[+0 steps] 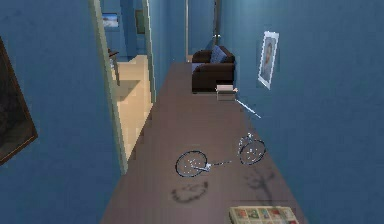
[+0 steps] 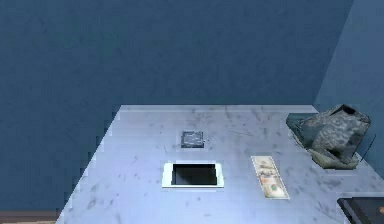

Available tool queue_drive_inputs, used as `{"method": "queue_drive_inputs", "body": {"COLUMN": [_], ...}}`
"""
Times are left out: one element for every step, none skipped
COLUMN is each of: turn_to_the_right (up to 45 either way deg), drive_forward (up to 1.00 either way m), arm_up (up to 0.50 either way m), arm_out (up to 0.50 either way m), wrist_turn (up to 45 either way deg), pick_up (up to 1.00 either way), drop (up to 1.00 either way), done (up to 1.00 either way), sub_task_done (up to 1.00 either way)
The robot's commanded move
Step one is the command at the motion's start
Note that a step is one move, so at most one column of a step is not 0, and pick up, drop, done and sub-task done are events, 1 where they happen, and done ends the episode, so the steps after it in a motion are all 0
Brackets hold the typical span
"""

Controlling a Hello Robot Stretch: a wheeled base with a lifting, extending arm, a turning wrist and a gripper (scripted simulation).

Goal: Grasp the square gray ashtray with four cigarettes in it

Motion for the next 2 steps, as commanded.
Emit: {"method": "queue_drive_inputs", "body": {"turn_to_the_right": [0.0, 0.0], "drive_forward": [0.00, 0.00], "arm_up": [0.50, 0.38], "arm_out": [0.00, 0.00], "wrist_turn": [0.0, 0.0], "pick_up": [0.00, 0.00], "drop": [0.00, 0.00], "done": [0.00, 0.00], "sub_task_done": [0.00, 0.00]}}
